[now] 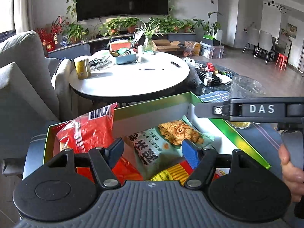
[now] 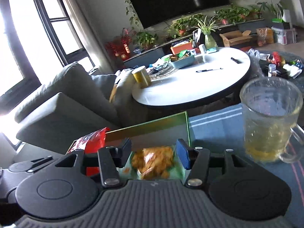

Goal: Organize snacks
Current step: 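Move the left gripper to the clear bag of bread loaf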

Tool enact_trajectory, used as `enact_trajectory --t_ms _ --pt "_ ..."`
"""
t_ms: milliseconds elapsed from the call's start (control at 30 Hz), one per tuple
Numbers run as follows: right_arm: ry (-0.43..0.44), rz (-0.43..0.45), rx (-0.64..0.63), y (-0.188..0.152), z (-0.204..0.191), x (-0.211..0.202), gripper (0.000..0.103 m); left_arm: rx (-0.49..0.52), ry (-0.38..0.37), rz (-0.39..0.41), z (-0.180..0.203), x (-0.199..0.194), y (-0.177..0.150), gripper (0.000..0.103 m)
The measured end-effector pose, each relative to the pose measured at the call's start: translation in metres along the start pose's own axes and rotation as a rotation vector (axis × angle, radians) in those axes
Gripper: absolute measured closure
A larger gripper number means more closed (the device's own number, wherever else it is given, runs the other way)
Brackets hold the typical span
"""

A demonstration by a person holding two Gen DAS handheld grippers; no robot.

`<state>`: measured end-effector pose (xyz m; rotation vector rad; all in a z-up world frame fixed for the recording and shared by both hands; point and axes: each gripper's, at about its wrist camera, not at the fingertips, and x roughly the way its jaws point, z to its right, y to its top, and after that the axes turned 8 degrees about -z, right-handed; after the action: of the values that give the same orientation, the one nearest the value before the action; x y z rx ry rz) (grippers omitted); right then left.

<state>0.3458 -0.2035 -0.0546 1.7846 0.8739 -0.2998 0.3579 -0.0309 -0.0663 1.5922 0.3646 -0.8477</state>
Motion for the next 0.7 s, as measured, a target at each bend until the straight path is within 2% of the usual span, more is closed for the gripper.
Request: enact_trajectory --t_ms 100,300,467,567,700 --pt "-0.009 0.004 -0.017 -0.005 -0.005 -0.013 0.047 -0.012 0.010 0.003 0.004 -0.010 -0.004 0.035" --pt "0.003 -0.013 -0.059 -0.014 -0.009 -0.042 0.047 -0.020 -0.021 0.038 0.014 -0.041 -0.017 0.033" --pt "-0.085 -0.027 -0.087 -0.041 -0.002 -0.061 0.047 -0.036 -0.047 0.031 0.021 -0.060 -0.032 0.030" --pt "-0.128 -0.063 -0.051 -0.061 0.015 -0.066 0.046 -0.049 -0.079 0.005 0.027 -0.066 -0.047 0.030" --pt "-0.139 -0.126 0.030 -0.081 0.033 -0.068 0.047 -0.033 -0.117 -0.029 0.040 -0.069 -0.061 0.030"
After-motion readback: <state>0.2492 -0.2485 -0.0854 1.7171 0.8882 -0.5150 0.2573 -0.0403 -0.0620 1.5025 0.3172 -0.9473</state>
